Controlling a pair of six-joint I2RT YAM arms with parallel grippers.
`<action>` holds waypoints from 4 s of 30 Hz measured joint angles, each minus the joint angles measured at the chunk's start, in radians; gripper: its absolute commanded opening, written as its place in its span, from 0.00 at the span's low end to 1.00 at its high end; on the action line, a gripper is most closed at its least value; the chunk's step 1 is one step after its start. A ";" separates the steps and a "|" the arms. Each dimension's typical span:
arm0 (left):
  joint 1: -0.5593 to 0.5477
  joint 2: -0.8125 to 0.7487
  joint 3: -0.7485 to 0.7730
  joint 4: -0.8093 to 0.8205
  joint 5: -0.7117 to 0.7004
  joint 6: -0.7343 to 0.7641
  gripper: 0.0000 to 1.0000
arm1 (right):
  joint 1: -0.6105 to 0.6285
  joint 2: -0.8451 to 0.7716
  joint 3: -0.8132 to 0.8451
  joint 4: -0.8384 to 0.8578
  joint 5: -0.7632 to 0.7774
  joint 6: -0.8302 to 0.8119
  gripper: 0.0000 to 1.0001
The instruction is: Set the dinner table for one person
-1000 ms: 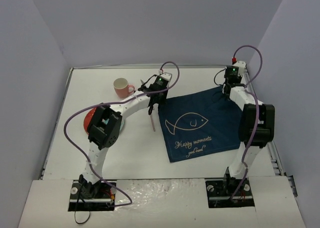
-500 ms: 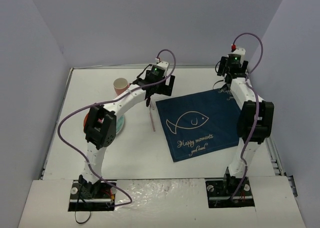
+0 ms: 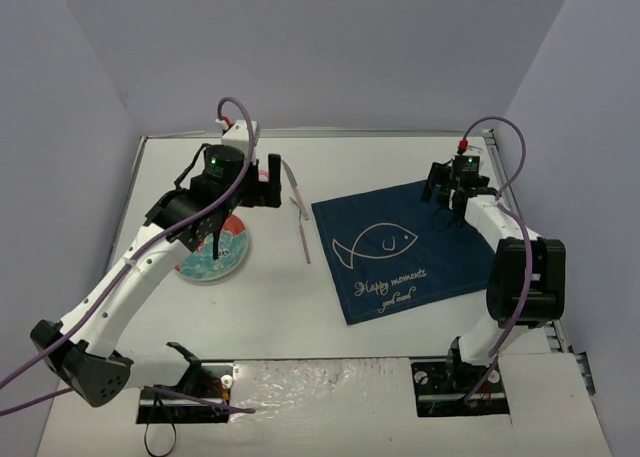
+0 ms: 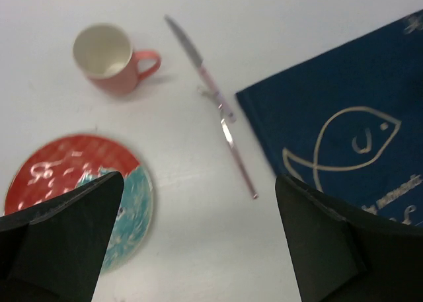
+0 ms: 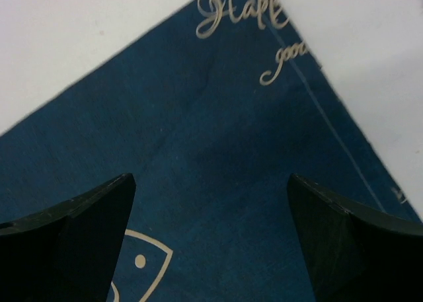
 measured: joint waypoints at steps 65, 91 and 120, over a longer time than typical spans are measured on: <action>0.328 -0.237 -0.411 -0.043 0.058 0.011 0.97 | 0.291 0.311 0.450 -0.172 -0.136 -0.403 1.00; 0.339 -0.241 -0.421 -0.039 0.083 -0.004 0.97 | 0.374 0.069 -0.180 0.050 -0.166 0.005 1.00; 0.339 -0.241 -0.424 -0.035 0.091 -0.007 0.97 | 0.168 0.351 0.299 -0.087 -0.089 -0.146 1.00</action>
